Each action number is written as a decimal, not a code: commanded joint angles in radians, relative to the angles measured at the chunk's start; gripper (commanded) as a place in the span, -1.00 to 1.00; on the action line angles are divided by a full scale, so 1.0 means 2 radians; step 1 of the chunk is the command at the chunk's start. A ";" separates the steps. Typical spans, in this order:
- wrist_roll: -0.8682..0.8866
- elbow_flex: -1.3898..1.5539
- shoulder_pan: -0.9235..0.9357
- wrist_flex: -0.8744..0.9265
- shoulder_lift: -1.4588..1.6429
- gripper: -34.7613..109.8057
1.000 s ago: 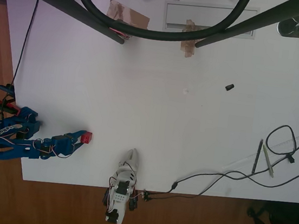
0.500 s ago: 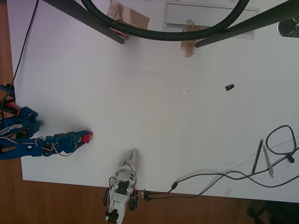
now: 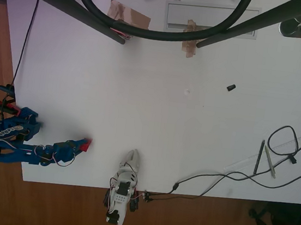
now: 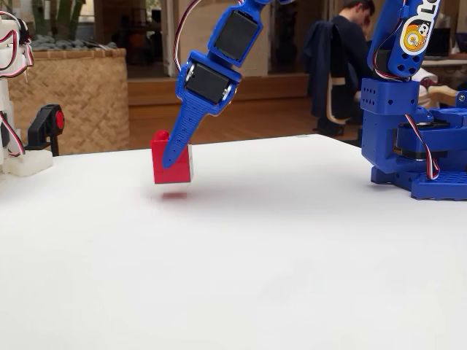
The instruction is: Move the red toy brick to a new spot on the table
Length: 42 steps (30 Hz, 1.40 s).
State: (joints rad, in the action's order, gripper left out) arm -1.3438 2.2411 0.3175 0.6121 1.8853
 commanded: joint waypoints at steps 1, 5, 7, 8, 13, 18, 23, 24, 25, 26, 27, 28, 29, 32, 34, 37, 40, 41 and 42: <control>-0.005 -0.097 0.063 0.070 0.044 -0.52; -0.051 -0.107 0.164 0.110 0.060 -0.52; -0.078 -0.094 0.220 0.110 0.070 -0.52; -0.094 -0.086 0.249 0.106 0.073 -0.52; -0.160 -0.038 0.374 0.054 0.074 -0.52; -0.193 -0.001 0.452 0.014 0.058 -0.52; -0.230 0.074 0.491 -0.050 0.053 -0.52; -0.238 0.088 0.497 -0.064 0.052 -0.52; -0.242 0.098 0.502 -0.071 0.051 -0.52; -0.245 0.105 0.506 -0.075 0.049 -0.52; -0.247 0.110 0.510 -0.081 0.048 -0.52; -0.249 0.114 0.512 -0.085 0.047 -0.52; -0.252 0.119 0.515 -0.092 0.046 -0.52; -0.261 0.127 0.519 -0.106 0.046 -0.36; -0.267 0.128 0.522 -0.117 0.045 -0.29; -0.265 0.127 0.525 -0.137 0.046 -0.20; -0.253 0.106 0.525 -0.143 0.054 -0.15; -0.242 0.084 0.522 -0.132 0.058 -0.13; -0.231 0.054 0.518 -0.112 0.061 -0.12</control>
State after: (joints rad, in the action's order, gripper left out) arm -1.8500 2.4881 1.3698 0.3590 1.9650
